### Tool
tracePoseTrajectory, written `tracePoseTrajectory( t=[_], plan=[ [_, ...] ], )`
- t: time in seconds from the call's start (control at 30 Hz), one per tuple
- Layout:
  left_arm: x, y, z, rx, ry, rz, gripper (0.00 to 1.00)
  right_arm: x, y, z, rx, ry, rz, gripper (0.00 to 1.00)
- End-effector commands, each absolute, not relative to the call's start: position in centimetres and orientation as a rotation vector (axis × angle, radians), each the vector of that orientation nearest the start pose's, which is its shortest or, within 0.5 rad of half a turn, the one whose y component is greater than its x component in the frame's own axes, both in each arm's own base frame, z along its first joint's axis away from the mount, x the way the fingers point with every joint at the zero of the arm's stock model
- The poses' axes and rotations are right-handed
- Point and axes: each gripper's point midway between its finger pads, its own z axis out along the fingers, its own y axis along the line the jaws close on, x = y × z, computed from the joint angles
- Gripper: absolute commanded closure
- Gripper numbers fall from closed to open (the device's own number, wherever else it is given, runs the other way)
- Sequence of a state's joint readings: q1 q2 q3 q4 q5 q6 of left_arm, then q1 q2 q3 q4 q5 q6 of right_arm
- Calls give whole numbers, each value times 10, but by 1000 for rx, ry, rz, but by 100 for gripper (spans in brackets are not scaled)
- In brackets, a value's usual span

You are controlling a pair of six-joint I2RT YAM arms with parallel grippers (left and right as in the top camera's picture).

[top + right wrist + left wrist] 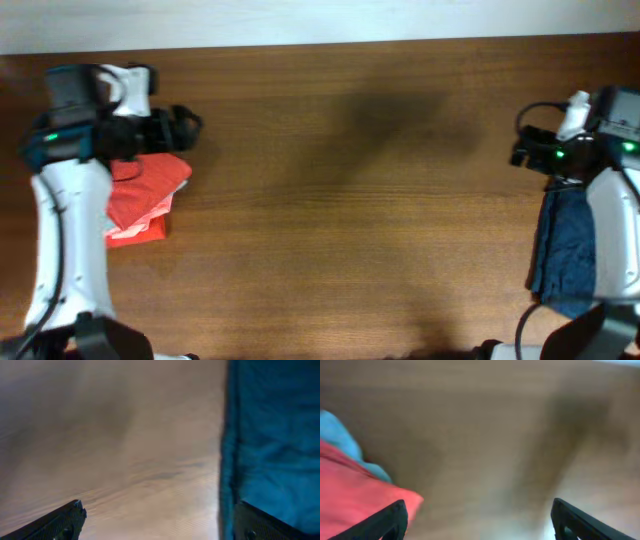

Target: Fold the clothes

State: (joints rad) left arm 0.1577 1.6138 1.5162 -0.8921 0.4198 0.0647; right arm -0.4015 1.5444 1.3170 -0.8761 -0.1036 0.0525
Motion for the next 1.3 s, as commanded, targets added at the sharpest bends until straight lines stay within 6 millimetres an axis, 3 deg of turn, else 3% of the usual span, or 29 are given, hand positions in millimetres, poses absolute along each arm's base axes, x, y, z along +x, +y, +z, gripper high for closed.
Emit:
tracePoseTrajectory(
  t=[0.0,0.13,0.27,0.4,0.47,0.53,0.7,0.83,0.87,1.07,1.27],
  plan=[
    [410,-21,186,107,2611,-349,9,349,-138,144,630,2651,81,1],
    [408,-24,175,93,2666,-255,8,343,-127,140,621,2697,113,1],
    [401,-21,176,79,2687,-220,10,334,-107,155,563,2707,124,1],
    [387,-19,182,54,2711,-211,11,316,-75,179,432,2715,133,1],
    [379,-18,185,31,2712,-206,16,305,-55,190,355,2698,140,1],
    [362,-10,185,-23,2713,-151,16,290,-32,198,257,2662,147,1],
    [330,-7,187,-72,2619,-128,16,262,5,206,86,2534,169,1],
    [310,-7,198,-83,2463,-130,16,242,16,204,26,2465,180,1],
    [306,-8,202,-82,2423,-130,1,238,16,202,26,2460,180,1],
    [286,-8,223,-70,2304,-128,1,229,16,201,25,2449,178,1],
    [283,-8,232,-67,2270,-127,1,231,16,196,28,2475,180,1]
  ],
)
